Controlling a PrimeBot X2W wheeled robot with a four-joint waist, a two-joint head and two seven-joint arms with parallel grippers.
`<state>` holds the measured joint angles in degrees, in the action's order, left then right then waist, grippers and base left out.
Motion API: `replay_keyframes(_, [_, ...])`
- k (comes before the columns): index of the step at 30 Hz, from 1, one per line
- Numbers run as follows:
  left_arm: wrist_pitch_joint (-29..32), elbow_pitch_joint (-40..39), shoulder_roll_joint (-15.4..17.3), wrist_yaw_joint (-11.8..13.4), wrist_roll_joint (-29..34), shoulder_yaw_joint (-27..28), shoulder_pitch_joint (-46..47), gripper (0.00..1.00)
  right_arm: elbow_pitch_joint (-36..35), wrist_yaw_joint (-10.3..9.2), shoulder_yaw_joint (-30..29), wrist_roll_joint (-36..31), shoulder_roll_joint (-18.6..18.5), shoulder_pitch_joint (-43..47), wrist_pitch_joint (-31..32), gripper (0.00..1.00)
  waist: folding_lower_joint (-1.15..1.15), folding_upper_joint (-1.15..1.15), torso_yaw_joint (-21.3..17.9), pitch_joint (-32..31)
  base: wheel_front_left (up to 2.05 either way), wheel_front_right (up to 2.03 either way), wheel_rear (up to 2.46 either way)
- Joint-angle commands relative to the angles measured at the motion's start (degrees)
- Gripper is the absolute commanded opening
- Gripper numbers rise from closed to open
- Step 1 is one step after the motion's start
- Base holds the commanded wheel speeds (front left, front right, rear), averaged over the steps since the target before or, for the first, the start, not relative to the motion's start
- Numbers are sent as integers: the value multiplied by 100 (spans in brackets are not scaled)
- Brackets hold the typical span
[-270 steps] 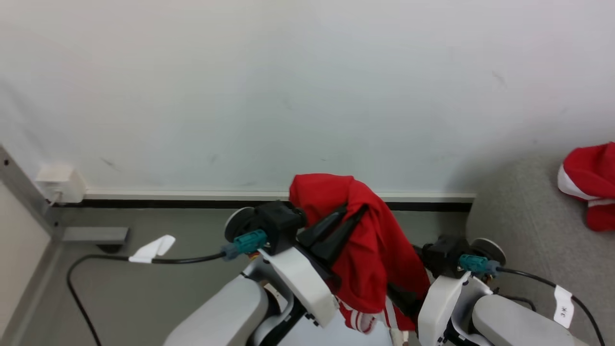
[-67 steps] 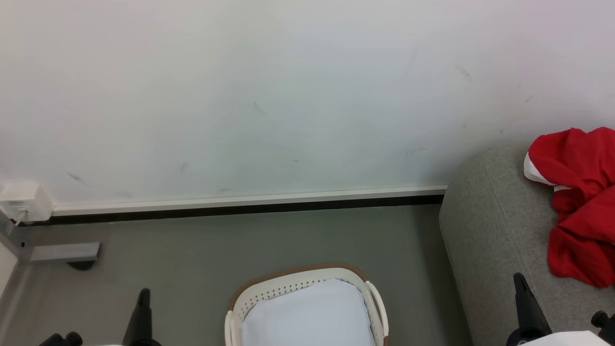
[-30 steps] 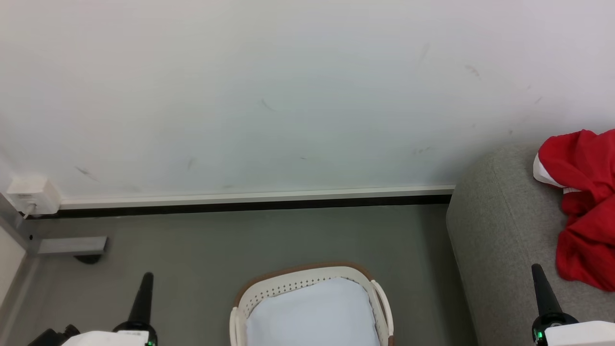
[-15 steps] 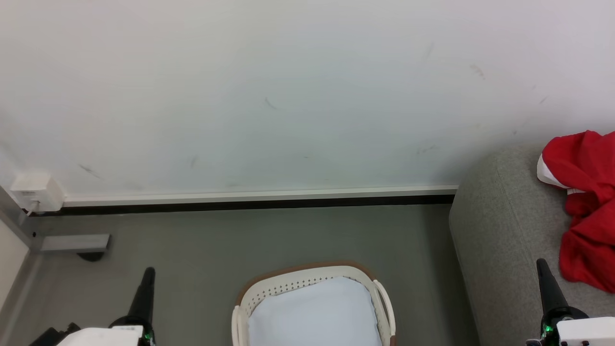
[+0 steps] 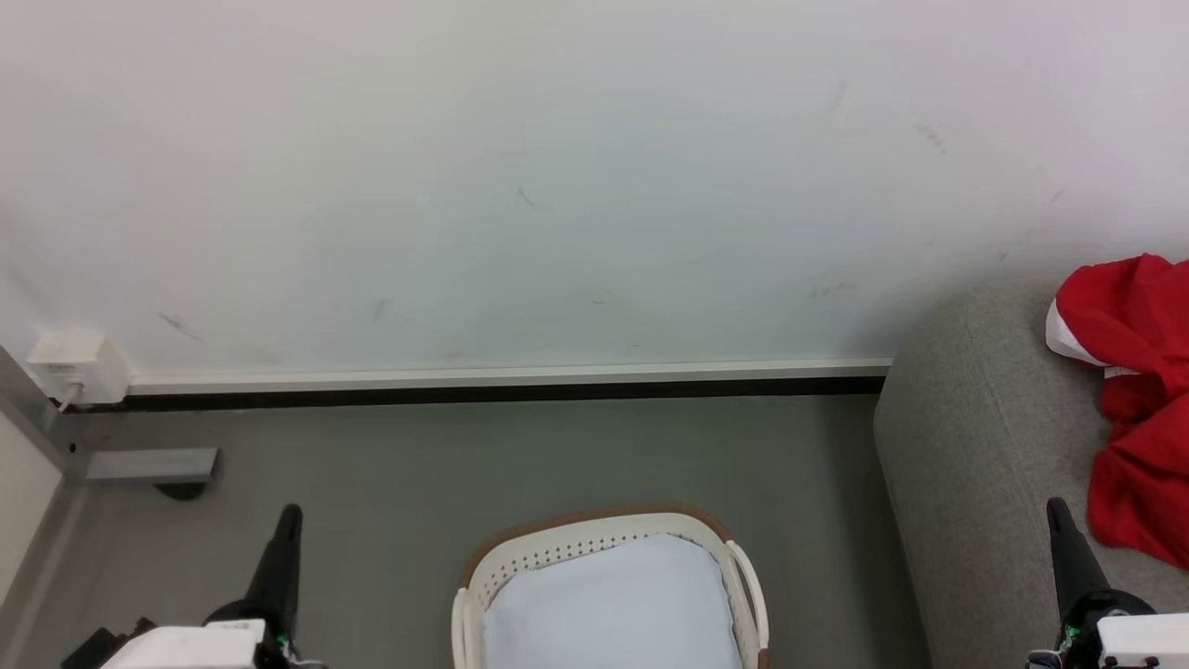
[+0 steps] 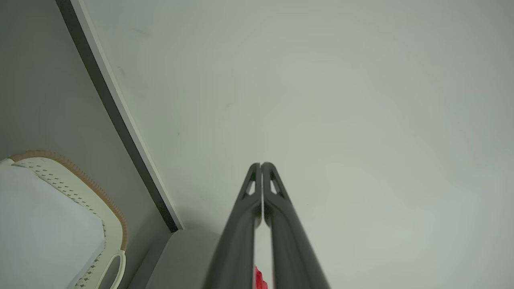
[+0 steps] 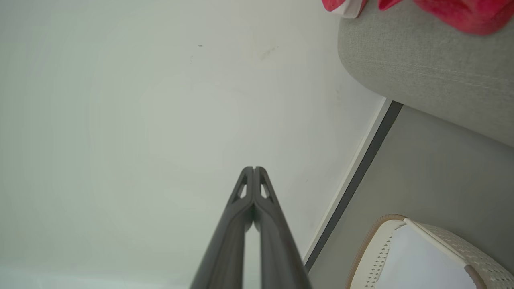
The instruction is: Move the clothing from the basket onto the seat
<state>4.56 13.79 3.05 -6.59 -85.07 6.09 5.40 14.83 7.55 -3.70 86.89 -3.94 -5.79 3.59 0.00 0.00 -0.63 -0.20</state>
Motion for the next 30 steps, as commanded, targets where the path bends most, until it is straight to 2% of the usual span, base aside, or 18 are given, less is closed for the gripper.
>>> replay_keyframes(1, [43, -8, 12, -30, -163, 28, 74, 0, -37, -10, -39, 153, -19, -97, 52, 0, 0, 0, 6, 2, 0, 0, 0])
replay_keyframes(18, [228, 20, -15, -61, -784, 67, 155, 0, -60, -12, -188, 681, 11, -109, 221, 0, 0, 0, 62, 19, 0, 0, 0])
replay_keyframes(30, [227, 19, -14, -61, -757, 65, 147, 0, -57, -12, -186, 655, 15, -98, 216, 0, 0, 0, 62, 19, 0, 0, 0])
